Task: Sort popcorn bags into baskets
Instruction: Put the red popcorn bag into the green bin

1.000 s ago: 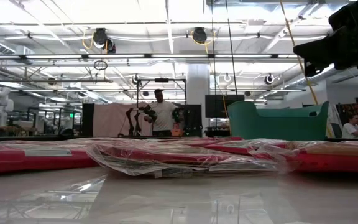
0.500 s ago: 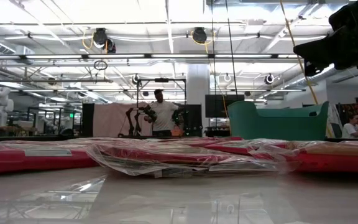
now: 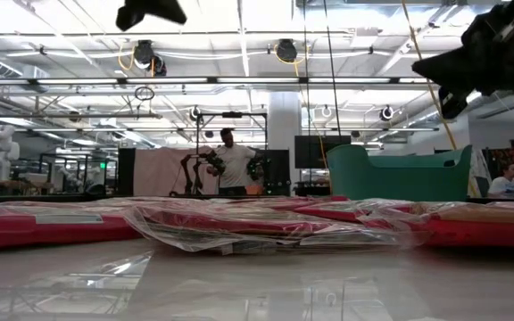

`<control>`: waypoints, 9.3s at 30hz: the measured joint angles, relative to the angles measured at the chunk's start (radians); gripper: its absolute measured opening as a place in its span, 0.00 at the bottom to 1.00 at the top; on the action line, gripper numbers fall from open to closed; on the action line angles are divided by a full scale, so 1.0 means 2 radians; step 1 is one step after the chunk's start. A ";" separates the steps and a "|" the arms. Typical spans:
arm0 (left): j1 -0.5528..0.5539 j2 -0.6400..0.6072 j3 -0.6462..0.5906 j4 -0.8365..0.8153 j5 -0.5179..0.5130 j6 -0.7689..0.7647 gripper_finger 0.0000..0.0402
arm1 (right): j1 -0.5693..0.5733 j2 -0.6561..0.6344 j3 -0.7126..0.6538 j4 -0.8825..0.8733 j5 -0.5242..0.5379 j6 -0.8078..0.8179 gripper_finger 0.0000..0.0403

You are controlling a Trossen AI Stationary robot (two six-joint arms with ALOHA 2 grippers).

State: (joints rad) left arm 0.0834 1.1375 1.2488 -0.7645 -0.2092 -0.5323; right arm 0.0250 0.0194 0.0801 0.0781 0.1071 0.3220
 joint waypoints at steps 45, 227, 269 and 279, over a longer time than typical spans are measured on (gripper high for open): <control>-0.210 0.139 -0.188 -0.077 0.133 -0.352 0.61 | 0.041 0.513 0.496 -0.323 -0.069 0.209 0.00; 0.203 0.122 -0.089 0.004 0.059 0.099 0.32 | -0.495 0.738 0.756 -0.727 -0.117 -0.279 0.02; 0.202 0.123 -0.091 0.059 0.083 0.104 0.32 | -0.531 0.869 0.734 -0.681 -0.021 -0.280 0.39; 0.203 0.123 -0.091 0.053 0.083 0.108 0.32 | -0.495 0.802 0.734 -0.649 -0.041 -0.266 0.43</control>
State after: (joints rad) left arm 0.4889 1.3827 1.0664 -0.6593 -0.0433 -0.3160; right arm -0.9649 1.6241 1.5486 -1.2206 0.0261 -0.2106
